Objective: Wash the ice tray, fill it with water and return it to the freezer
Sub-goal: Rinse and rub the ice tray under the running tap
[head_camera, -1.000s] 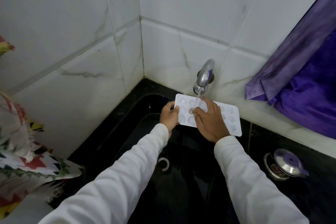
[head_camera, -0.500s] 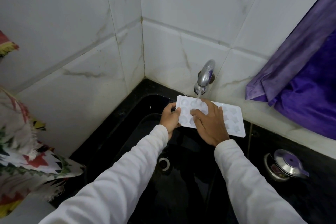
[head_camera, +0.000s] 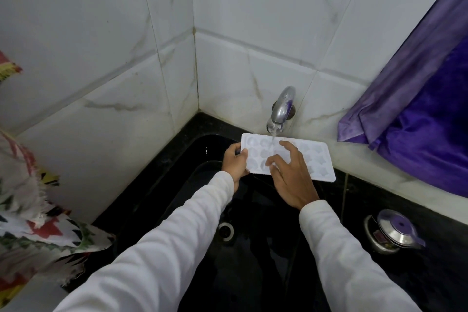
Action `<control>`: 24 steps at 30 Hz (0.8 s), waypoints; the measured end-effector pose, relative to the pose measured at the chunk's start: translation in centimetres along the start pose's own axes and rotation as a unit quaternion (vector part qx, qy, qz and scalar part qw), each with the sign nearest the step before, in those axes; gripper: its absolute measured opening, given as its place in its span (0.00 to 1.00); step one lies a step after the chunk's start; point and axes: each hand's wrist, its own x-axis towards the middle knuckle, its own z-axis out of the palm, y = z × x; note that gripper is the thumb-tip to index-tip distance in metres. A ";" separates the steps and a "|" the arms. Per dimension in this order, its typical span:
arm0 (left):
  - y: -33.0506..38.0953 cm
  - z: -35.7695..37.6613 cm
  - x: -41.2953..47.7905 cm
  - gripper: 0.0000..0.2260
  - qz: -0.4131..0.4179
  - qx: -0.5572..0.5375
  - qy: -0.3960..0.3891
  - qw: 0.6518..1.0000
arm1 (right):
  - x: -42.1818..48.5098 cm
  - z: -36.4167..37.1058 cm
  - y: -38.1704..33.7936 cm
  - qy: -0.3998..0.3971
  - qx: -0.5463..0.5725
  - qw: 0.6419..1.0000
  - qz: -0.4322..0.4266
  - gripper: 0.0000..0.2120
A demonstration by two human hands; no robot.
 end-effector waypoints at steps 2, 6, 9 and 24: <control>0.2 0.1 0.2 0.09 -0.001 -0.002 0.003 1.000 | -0.1 0.1 0.0 -0.004 -0.009 1.000 -0.023 0.08; 0.3 0.0 0.4 0.11 -0.001 0.005 0.003 1.000 | 0.1 0.2 0.0 -0.009 -0.044 0.998 -0.044 0.11; 0.3 -0.1 0.5 0.11 0.001 0.003 0.006 1.000 | 0.1 0.2 -0.1 -0.009 -0.052 0.998 -0.032 0.14; -0.3 -0.5 0.2 0.11 0.011 0.005 0.027 1.000 | -1.5 0.9 -0.6 -0.023 -0.011 0.999 -0.026 0.14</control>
